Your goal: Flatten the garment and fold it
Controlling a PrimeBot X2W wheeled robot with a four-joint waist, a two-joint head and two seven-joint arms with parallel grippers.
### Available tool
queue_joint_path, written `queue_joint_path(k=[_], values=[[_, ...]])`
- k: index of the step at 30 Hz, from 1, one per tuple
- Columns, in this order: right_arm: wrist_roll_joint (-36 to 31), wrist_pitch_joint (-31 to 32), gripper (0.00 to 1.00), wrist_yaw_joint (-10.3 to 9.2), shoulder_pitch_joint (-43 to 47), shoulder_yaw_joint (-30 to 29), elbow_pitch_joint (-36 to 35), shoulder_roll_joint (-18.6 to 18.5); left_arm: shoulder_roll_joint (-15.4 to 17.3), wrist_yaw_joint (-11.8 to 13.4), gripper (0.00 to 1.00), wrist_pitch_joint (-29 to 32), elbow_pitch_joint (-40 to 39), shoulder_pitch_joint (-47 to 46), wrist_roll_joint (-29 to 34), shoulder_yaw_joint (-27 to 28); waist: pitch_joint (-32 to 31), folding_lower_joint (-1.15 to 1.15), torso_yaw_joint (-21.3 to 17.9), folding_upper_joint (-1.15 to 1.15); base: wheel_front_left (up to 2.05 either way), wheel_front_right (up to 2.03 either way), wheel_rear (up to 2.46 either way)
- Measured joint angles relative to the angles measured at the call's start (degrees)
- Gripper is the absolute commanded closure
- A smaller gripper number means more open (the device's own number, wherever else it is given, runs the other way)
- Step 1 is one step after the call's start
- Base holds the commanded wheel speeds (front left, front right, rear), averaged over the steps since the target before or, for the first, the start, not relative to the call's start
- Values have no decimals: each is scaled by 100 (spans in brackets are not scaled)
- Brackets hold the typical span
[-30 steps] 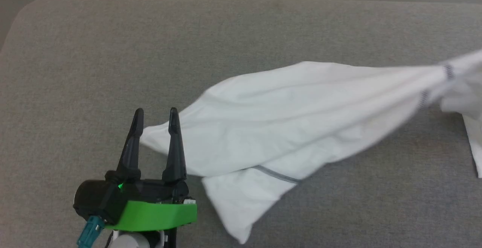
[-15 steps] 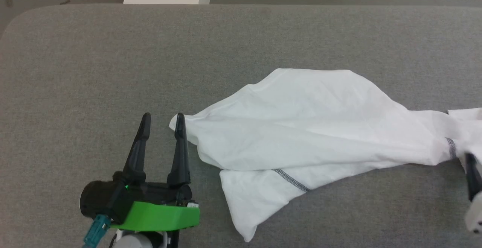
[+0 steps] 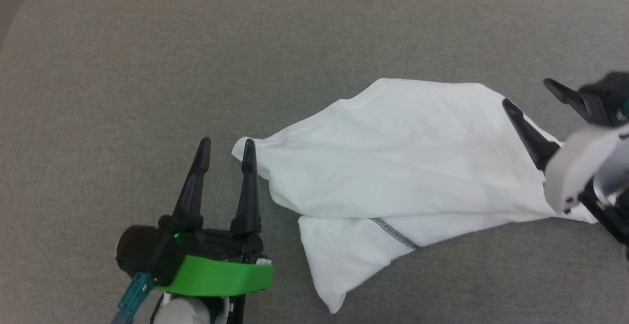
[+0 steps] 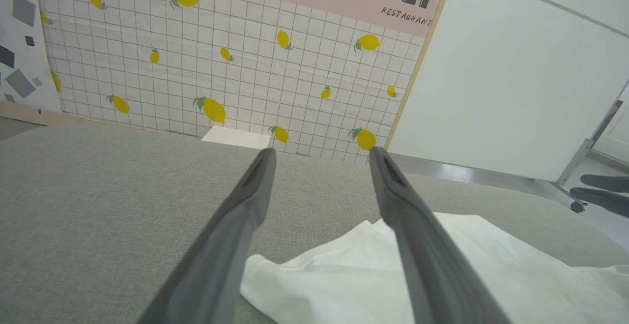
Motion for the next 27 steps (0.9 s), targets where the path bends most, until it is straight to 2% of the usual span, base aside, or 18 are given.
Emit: queue_joint_path(k=[6, 15, 16, 17, 18, 22, 27], values=[[578, 738, 0, 0, -1092, 859, 1087, -265, 0, 65, 0, 0, 4, -224, -91, -190, 317, 0, 264, 0, 0, 0, 0], [661, 954, 0, -1, -1981, 1869, 2241, -884, 0, 163, 0, 0, 49, -488, -283, -480, 747, 0, 749, 0, 0, 0, 0], [772, 1033, 29, -4, -2013, 2015, 2283, -933, 0, 179, 0, 0, 53, -499, -298, -499, 787, 0, 805, 0, 0, 0, 0], [887, 1117, 81, -5, -2071, 2106, 2287, -1005, 0, 181, 0, 0, 56, -502, -312, -513, 815, 0, 849, 0, 0, 0, 0], [1042, 1239, 100, -4, -2169, 2219, 2273, -1112, 0, 199, 0, 0, 58, -502, -322, -522, 846, 0, 899, 0, 0, 0, 0], [1383, 1335, 100, -3, -2398, 2481, 2170, -1351, 0, 230, 0, 0, 74, -500, -328, -528, 911, 0, 1053, 0, 0, 0, 0], [1317, 893, 100, -3, -2670, 2497, 2202, -1397, 1, 240, 0, 0, 73, -500, -337, -538, 873, 0, 1113, 0, 0, 0, 0]])
